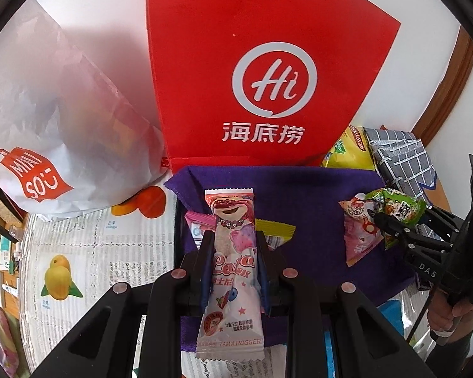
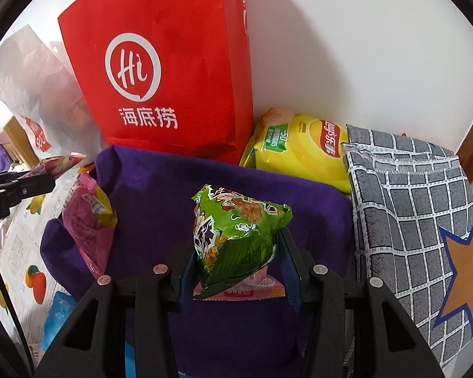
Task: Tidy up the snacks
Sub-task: 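Release the green bag onto the towel with the right tool while the left tool holds the candy bar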
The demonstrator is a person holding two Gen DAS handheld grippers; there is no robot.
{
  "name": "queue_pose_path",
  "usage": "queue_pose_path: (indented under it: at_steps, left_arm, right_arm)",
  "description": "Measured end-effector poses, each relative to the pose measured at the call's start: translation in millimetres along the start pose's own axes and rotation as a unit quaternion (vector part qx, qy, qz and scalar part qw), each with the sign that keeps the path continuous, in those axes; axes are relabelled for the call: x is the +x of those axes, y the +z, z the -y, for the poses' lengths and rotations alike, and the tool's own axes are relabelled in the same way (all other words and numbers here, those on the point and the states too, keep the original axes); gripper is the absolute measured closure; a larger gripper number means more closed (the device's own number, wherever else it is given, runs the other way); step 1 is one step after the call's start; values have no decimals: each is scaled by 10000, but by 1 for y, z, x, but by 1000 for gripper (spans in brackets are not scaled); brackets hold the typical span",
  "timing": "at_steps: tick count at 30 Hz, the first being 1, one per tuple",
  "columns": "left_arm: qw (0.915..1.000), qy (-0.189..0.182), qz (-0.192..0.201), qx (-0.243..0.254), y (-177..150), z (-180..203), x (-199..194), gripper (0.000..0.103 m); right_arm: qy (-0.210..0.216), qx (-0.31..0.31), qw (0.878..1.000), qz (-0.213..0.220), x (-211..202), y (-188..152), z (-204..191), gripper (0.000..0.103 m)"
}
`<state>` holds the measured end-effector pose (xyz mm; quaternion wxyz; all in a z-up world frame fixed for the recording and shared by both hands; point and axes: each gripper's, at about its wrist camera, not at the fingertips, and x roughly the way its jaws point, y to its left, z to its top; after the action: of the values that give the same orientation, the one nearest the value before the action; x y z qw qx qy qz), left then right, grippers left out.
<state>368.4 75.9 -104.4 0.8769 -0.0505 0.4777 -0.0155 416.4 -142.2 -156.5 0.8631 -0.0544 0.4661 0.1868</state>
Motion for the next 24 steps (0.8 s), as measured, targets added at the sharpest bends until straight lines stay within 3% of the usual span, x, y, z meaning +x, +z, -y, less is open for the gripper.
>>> queue_pose_path:
  at_steps: [24]
  left_arm:
    - [9996, -7, -223, 192, -5, 10, 11, 80]
  right_arm:
    - [46, -195, 9996, -193, 2, -2, -7, 51]
